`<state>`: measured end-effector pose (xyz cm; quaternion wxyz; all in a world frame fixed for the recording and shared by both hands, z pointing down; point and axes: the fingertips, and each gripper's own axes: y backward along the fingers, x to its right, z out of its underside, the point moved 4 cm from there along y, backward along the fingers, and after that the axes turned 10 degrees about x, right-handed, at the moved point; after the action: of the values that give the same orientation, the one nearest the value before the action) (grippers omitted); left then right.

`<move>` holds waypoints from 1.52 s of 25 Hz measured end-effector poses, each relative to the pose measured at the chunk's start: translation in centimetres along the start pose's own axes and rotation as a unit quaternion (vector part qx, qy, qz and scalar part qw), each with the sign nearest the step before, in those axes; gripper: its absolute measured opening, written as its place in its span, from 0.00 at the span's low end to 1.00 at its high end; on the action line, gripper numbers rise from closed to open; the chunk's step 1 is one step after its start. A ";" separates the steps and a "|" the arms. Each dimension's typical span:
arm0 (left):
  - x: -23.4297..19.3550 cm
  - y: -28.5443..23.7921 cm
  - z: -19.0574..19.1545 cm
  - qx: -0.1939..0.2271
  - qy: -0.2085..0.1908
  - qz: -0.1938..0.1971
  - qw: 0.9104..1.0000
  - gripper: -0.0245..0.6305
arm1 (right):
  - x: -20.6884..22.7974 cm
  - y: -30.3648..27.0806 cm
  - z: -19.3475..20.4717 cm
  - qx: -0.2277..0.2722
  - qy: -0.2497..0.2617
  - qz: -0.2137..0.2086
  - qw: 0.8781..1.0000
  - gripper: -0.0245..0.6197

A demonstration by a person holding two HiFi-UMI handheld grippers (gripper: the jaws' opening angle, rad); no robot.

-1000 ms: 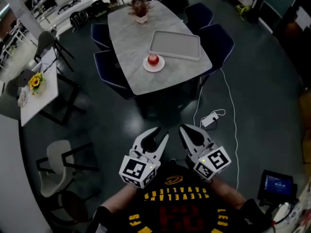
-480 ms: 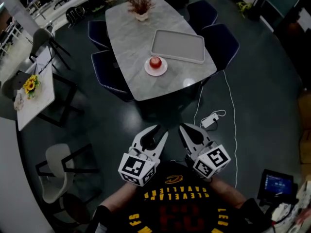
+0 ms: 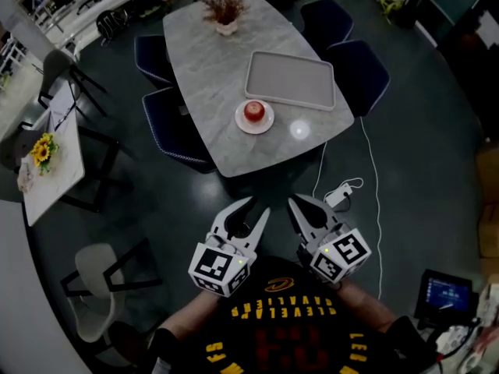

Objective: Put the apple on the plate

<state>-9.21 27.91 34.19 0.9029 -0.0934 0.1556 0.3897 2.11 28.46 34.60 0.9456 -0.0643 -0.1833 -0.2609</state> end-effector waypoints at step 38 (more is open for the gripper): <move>-16.2 -8.5 -3.5 -0.008 0.027 -0.041 0.999 0.23 | 6.3 -17.4 0.2 -0.025 -0.036 -0.013 0.999 0.05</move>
<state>-14.26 10.19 37.07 0.9129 -0.1172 0.1728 0.3507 -1.93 10.64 37.65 0.9330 -0.0951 -0.2111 -0.2754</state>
